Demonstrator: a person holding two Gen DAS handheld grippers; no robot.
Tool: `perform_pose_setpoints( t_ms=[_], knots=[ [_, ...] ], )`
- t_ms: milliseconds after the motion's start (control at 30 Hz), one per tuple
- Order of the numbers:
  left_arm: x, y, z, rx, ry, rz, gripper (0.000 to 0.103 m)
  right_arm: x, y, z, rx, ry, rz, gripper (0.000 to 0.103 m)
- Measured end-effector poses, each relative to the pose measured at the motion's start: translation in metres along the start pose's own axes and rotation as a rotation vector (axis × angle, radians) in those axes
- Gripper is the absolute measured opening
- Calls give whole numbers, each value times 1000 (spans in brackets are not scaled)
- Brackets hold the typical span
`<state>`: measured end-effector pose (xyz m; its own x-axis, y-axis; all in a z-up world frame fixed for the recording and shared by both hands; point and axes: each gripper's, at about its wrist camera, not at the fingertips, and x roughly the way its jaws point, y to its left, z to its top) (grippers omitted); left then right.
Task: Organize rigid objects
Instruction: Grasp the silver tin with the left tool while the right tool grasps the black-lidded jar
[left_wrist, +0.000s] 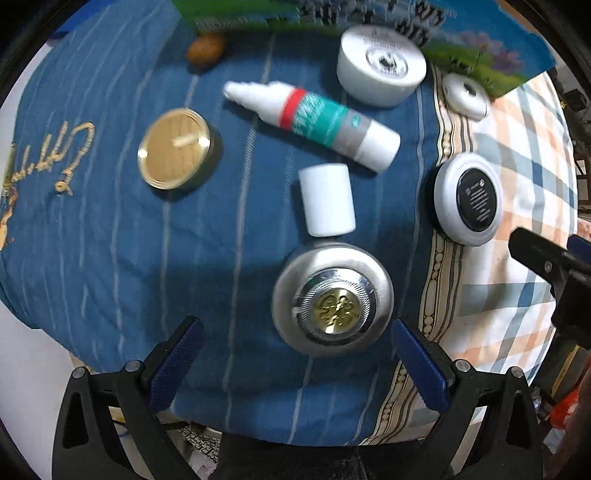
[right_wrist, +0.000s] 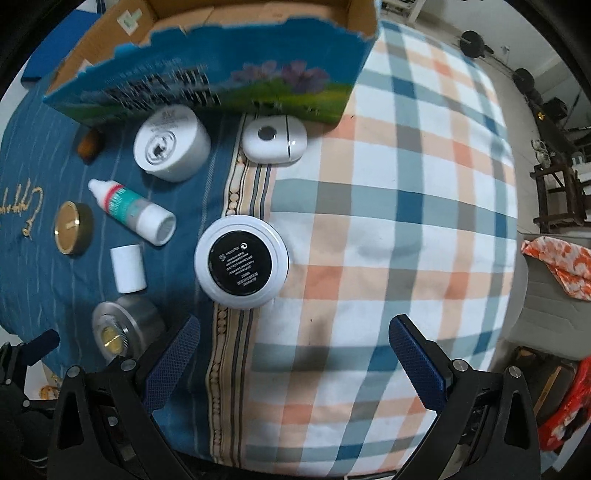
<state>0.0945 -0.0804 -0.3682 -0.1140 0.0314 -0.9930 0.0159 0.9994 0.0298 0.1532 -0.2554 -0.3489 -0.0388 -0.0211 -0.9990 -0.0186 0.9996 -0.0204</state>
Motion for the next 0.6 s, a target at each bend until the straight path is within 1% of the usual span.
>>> perform_pose_setpoints(
  t_ms=[133,200,233,300,333,367,433,600],
  knots=[
    [20,-8,-1,8,23,-19,102,20,-1,6,-5,22,15,103],
    [31,-12,0,4,22,-16,93,28,-1,9,-2,29,21,103],
    [36,-12,0,-1,25,-15,85,31,-1,11,1,33,29,103],
    [46,-11,1,-15,30,-24,79,38,1,14,8,40,44,103],
    [50,-10,2,-26,34,-35,73,41,1,16,13,43,46,103],
    [52,-8,2,-34,35,-47,70,44,2,18,17,45,53,103],
    [54,-7,1,-34,23,-43,70,49,4,22,24,54,69,103],
    [55,4,1,-54,-2,16,70,66,14,28,31,78,88,101]
  ],
)
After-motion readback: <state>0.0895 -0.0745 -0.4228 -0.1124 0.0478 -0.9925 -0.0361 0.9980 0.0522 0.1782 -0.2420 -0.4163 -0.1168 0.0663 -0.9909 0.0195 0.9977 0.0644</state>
